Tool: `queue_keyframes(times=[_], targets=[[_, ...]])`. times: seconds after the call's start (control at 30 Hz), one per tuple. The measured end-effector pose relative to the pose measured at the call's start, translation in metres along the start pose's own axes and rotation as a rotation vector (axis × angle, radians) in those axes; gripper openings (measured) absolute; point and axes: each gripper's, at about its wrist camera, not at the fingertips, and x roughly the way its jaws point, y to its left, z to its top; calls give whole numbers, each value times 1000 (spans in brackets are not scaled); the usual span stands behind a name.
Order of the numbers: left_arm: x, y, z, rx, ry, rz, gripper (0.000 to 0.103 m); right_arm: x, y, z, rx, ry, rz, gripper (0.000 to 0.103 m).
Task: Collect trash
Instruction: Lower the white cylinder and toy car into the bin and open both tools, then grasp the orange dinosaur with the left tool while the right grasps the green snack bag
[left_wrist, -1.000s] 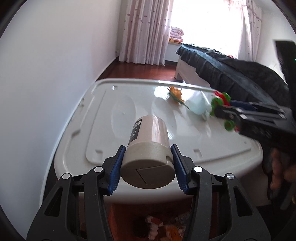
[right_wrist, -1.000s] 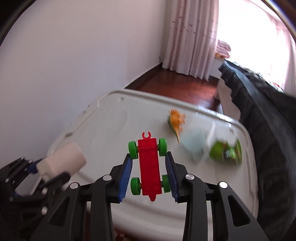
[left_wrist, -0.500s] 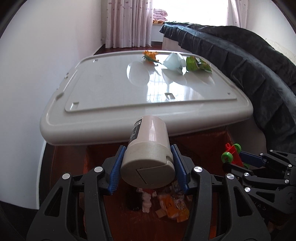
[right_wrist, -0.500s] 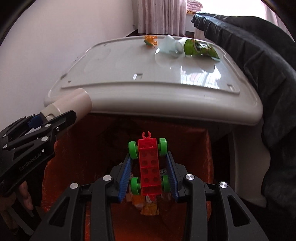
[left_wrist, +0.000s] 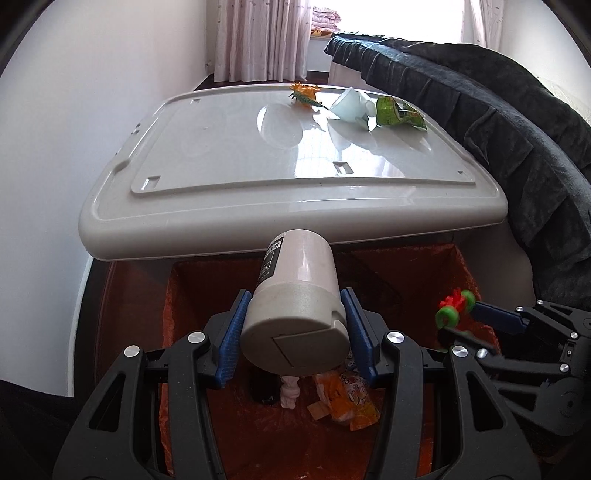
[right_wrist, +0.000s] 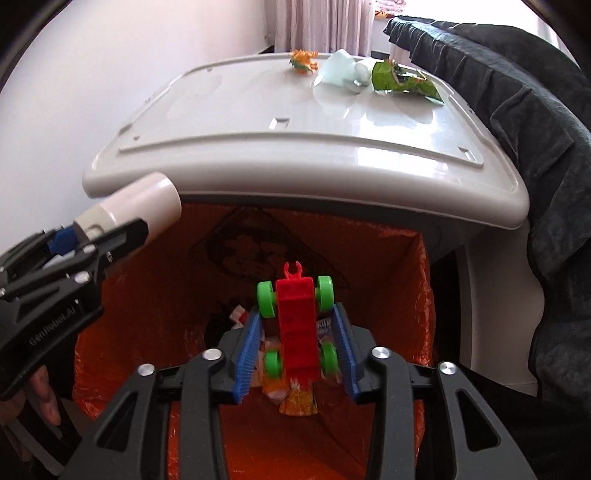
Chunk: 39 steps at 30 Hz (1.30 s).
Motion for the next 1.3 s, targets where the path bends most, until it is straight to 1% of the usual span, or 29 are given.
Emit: queue_keyframes(times=[0.03,0.07,0.1,0.13,0.2,0.3,0.43,0.53,0.77,0.87,1.03,1.07,1.17,1.23,1.3], targets=[[0,1,0,-5,3,2,49,-2,0,0,0,-12,-10,69],[1,1,1,-10,6,4,50,-3,0,0,-2,-20,-17,71],[0,2,1,-17,3,5,54,-5,0,1,-7,-33,-24,71],[-1,3,2,-23,-1,9,63,-7,0,2,-9,-45,-29,73],[-4,5,4,-35,-15,15,67,-11,-2,3,-5,-68,-35,76],[-7,6,8,-46,-26,13,70,-15,-6,7,9,-85,-28,77],[-10,8,18,-58,-41,30,79,-24,-12,16,33,-111,-15,79],[-13,9,28,-68,-59,28,83,-31,-17,25,47,-142,-6,81],[-16,9,55,-76,-107,15,84,-48,-31,48,66,-211,-11,82],[-12,7,75,-75,-127,9,85,-58,-38,63,69,-256,-23,82],[6,-3,123,-57,-161,8,85,-77,-50,91,68,-350,-56,83],[14,-7,137,-46,-168,9,85,-80,-52,94,71,-366,-62,83],[34,-15,166,-32,-169,9,85,-89,-62,110,75,-415,-76,83],[56,-19,191,-27,-157,1,85,-91,-67,117,79,-429,-77,84],[75,-22,211,-20,-154,14,85,-90,-72,123,85,-439,-71,84]])
